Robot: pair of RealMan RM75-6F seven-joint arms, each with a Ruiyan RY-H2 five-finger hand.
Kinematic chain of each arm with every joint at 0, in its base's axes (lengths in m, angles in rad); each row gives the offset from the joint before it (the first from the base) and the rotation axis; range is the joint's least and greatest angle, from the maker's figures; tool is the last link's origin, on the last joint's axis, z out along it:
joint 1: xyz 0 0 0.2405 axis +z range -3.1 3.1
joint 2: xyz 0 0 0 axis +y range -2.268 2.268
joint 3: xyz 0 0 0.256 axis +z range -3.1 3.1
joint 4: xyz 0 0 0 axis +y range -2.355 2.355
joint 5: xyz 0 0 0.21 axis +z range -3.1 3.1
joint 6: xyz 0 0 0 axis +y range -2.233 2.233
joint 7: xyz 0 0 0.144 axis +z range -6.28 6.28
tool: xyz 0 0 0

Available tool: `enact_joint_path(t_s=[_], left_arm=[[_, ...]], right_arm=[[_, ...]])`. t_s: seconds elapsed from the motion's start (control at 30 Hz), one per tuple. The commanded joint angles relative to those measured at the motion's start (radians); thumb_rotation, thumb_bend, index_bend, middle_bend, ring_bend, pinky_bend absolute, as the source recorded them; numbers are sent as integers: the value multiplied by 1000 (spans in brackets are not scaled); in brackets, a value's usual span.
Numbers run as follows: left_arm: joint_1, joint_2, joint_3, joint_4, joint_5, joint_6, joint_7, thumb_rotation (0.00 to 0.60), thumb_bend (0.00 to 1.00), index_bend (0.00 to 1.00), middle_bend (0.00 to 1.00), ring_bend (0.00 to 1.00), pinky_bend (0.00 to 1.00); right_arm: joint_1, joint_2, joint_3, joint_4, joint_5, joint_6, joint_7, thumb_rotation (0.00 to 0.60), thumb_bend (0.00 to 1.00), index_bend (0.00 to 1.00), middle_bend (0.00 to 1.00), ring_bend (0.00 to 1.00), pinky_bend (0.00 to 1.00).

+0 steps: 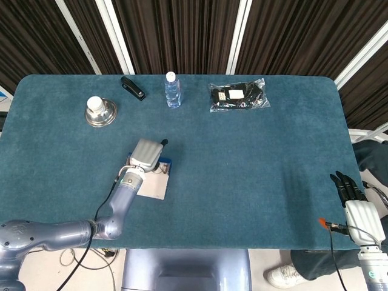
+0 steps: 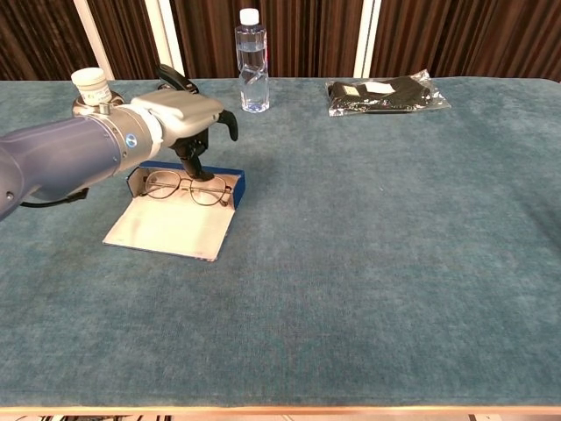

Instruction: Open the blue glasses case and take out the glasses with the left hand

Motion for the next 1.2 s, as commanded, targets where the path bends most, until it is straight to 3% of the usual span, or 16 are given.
enact_joint_path(t_s=[0.03, 0.43, 0.57, 0.7, 0.77, 0.83, 1.0, 1.07, 1.2], left_arm=[[1, 0, -3, 14, -13, -4, 2, 600, 282, 240, 887, 831, 921], [34, 59, 13, -46, 0, -1, -24, 600, 280, 239, 865, 815, 921], [58, 126, 29, -107, 8, 0, -32, 600, 278, 226, 745, 735, 893], [67, 183, 43, -150, -7, -13, -22, 600, 277, 201, 600, 629, 801], [68, 209, 48, -168, -25, -26, -15, 600, 277, 193, 577, 599, 768], [65, 228, 49, -182, -46, -36, -11, 600, 277, 190, 602, 613, 764], [57, 238, 42, -185, -59, -47, -26, 600, 277, 281, 882, 856, 928], [55, 228, 35, -169, -47, -49, -45, 600, 277, 317, 949, 914, 964], [40, 202, 33, -128, -51, -68, -54, 600, 277, 362, 999, 961, 996]], right_arm=[[0, 0, 0, 0, 0, 0, -1, 600, 52, 0, 0, 0, 225], [1, 3, 1, -3, 1, -2, 0, 600, 52, 0, 0, 0, 225], [0, 2, 0, -3, -1, 0, -1, 600, 52, 0, 0, 0, 225], [0, 2, -1, -3, -2, 0, -2, 600, 52, 0, 0, 0, 225], [0, 1, -1, -3, -4, 1, -4, 600, 52, 0, 0, 0, 225], [0, 0, -1, -3, -5, 2, -5, 600, 52, 0, 0, 0, 225], [0, -1, -1, -3, -3, 1, -7, 600, 52, 0, 0, 0, 225], [0, -1, -1, -4, -1, 0, -6, 600, 51, 0, 0, 0, 225], [1, -1, 0, -4, 1, -2, -4, 600, 52, 0, 0, 0, 225]])
